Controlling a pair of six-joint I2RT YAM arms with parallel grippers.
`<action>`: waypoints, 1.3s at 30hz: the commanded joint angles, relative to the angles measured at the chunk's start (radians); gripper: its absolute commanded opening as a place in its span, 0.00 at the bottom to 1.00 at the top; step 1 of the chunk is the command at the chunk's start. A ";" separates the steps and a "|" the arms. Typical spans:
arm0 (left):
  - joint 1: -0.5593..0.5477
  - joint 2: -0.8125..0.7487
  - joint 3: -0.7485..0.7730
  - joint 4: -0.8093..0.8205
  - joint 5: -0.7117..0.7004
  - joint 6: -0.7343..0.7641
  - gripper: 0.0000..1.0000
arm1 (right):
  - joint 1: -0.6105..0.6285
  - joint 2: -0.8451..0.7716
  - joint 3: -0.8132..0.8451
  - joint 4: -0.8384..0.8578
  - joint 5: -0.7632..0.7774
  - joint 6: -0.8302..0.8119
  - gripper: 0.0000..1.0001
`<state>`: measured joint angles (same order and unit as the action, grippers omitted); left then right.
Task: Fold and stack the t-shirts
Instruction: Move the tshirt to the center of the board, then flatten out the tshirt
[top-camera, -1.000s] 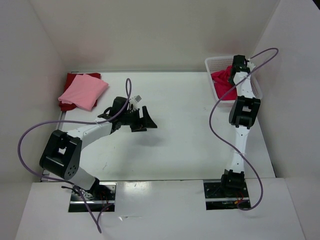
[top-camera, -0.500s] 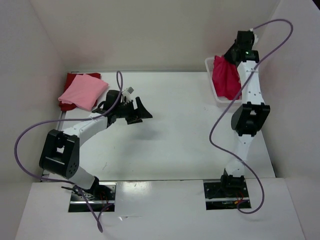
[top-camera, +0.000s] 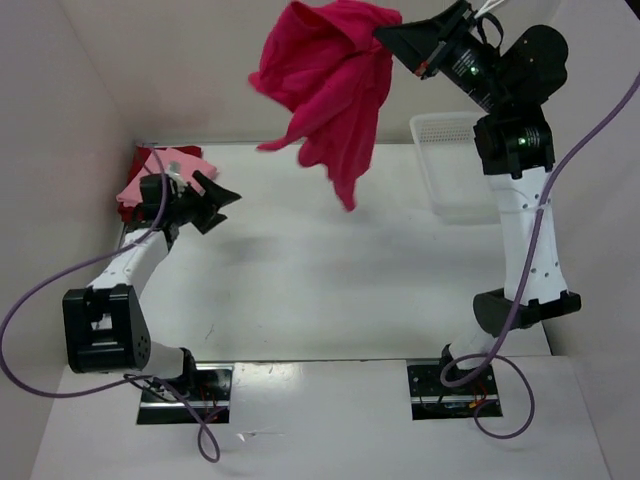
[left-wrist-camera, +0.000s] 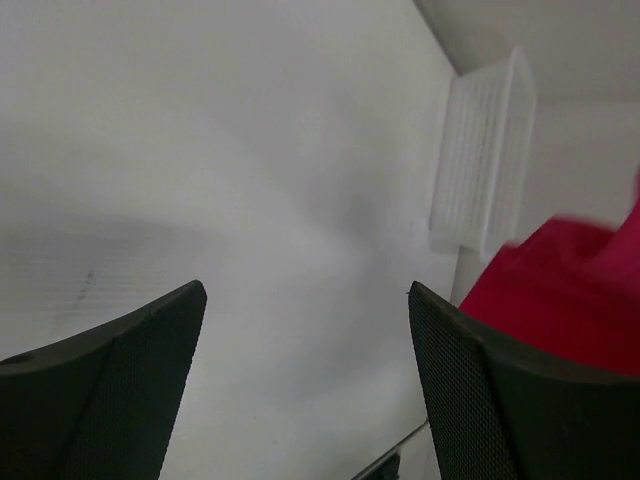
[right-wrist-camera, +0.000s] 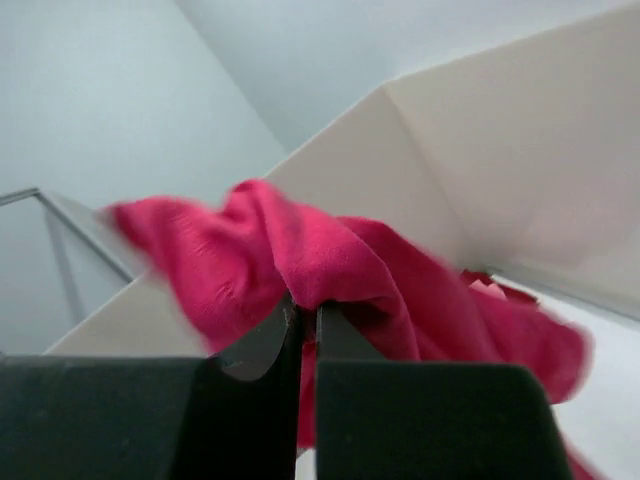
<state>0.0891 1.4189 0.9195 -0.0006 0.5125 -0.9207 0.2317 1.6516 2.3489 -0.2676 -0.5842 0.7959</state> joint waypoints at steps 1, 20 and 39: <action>0.082 -0.067 -0.037 0.025 -0.002 -0.044 0.89 | -0.018 -0.024 -0.397 0.207 -0.086 0.126 0.03; 0.035 -0.173 -0.139 -0.309 -0.264 0.226 0.87 | -0.062 -0.190 -1.320 -0.105 0.270 -0.090 0.56; -0.195 0.245 -0.081 -0.099 -0.370 0.146 0.31 | 0.084 -0.136 -1.654 -0.039 0.310 -0.015 0.49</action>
<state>-0.0967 1.5478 0.7460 -0.2268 0.1978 -0.7815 0.2947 1.4765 0.7078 -0.3698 -0.2741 0.7601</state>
